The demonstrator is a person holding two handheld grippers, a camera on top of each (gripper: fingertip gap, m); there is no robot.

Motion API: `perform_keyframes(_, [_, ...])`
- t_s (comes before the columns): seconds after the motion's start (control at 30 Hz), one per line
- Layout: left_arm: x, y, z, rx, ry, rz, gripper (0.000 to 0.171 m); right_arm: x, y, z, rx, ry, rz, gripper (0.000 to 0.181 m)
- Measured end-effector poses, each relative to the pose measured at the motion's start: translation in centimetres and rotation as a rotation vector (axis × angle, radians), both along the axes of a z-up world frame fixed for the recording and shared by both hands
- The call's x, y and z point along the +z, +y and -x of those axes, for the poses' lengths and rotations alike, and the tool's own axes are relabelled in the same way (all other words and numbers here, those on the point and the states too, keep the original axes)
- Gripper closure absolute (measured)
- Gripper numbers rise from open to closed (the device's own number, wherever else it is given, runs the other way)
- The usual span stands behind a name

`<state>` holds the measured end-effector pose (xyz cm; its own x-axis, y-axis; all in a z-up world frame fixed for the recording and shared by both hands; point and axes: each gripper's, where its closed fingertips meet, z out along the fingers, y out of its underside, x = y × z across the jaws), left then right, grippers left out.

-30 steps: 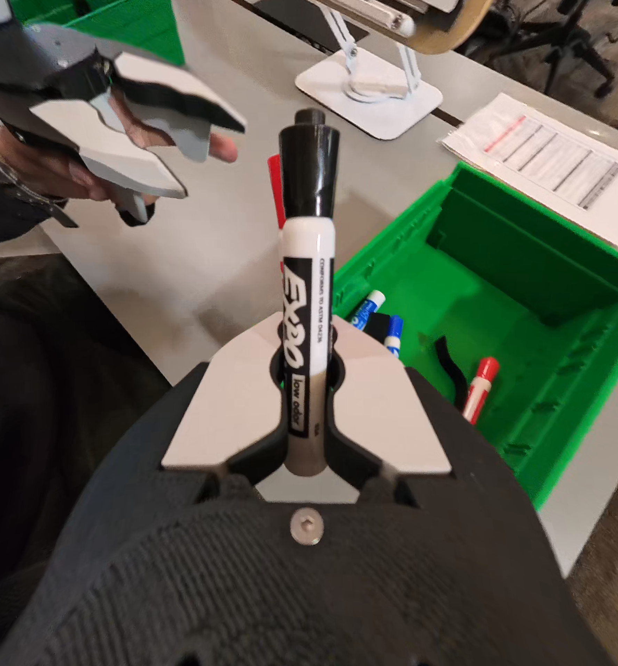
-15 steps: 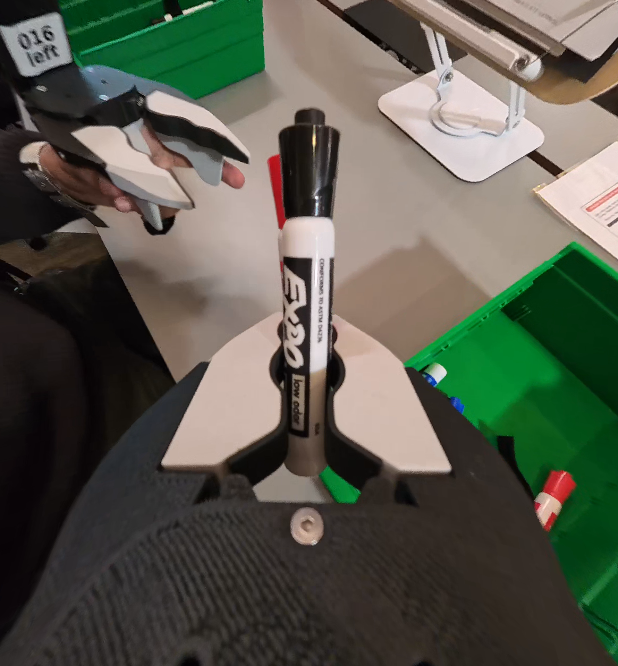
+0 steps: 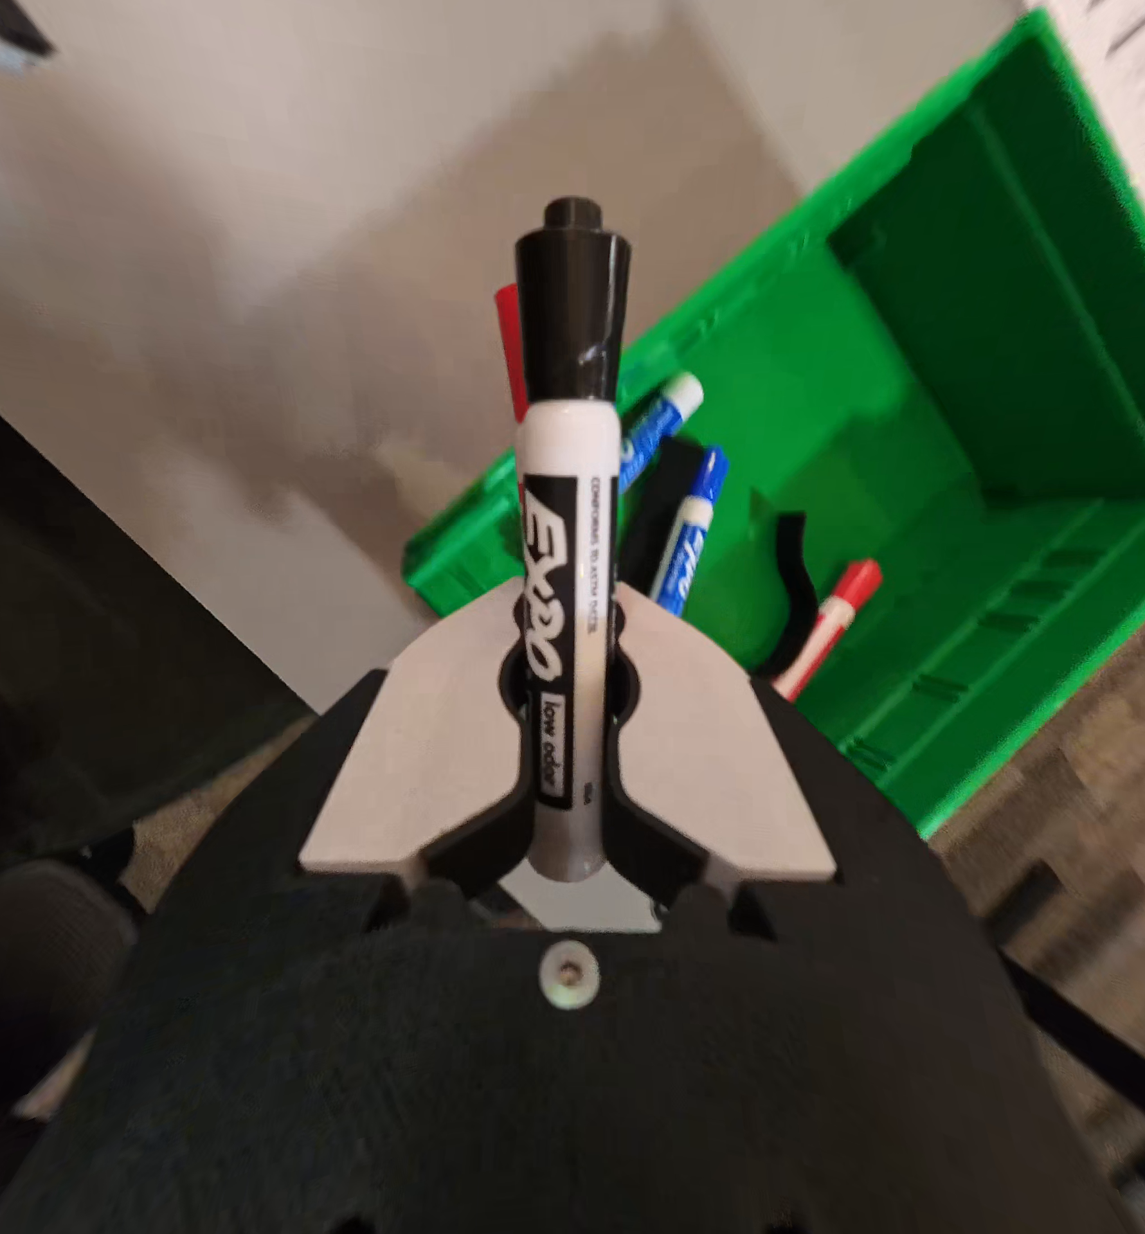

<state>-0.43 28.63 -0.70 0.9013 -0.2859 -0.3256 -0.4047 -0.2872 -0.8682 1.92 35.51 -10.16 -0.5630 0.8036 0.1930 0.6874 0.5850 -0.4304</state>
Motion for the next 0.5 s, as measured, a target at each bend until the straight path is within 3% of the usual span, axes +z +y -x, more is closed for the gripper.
perform_keyframes(0.13, [-3.4, 3.0, -0.9, -0.165, 0.004, 0.348, 0.112, -0.7, 0.7, -0.8, 0.011, -0.012, 0.044, 0.163])
perform_keyframes(0.27, [-4.9, 6.3, -1.0, -0.188, 0.065, 0.408, 0.122, -1.0, 1.9, -1.0, 0.006, -0.027, 0.080, 0.163])
perform_keyframes(0.4, [-6.6, 8.1, -1.2, -0.213, 0.111, 0.492, 0.148, -1.5, 3.0, -0.9, 0.007, -0.049, 0.093, 0.163])
perform_keyframes(0.5, [-6.9, 8.7, -1.3, -0.242, 0.102, 0.519, 0.150, -1.8, 3.7, -1.0, 0.009, -0.049, 0.103, 0.163])
